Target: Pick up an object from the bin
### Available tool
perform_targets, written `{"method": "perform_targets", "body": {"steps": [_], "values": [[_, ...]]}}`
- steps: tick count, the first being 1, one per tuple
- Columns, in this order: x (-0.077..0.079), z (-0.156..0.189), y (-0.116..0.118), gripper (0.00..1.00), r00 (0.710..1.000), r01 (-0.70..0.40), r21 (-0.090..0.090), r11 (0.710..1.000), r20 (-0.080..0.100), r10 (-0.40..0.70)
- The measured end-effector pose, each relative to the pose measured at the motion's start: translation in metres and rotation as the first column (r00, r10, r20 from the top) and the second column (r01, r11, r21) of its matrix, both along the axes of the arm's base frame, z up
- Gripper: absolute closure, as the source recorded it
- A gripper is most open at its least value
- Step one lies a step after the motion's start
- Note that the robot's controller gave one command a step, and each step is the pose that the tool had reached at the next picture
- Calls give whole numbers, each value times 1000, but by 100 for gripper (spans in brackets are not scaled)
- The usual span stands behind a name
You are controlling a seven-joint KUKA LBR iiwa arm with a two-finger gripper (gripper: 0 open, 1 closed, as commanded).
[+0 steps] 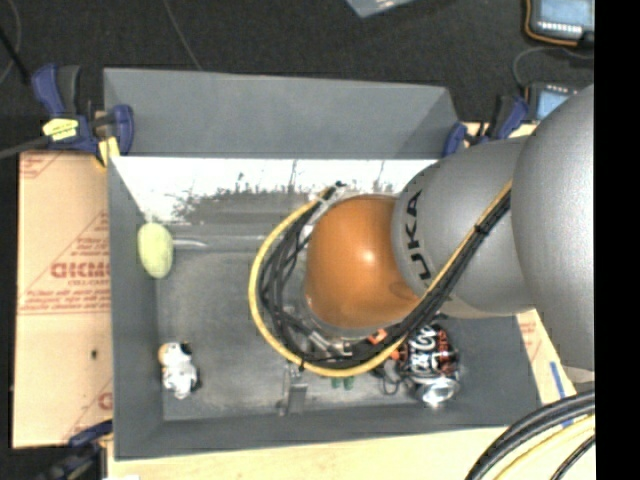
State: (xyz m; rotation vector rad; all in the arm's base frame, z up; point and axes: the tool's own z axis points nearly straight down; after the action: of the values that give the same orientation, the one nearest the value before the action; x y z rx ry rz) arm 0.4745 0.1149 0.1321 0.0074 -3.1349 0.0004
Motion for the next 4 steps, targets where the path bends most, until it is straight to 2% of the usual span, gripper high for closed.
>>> {"method": "perform_targets", "body": {"steps": [1,2,3,4], "values": [[2,4,0,0,1000,4,1,1000,8,-4],[33,7,30,0,984,-180,-2,984,1,180],[52,19,44,0,934,-356,4,934,11,356],[52,44,12,0,995,-102,0,995,5,102]]}}
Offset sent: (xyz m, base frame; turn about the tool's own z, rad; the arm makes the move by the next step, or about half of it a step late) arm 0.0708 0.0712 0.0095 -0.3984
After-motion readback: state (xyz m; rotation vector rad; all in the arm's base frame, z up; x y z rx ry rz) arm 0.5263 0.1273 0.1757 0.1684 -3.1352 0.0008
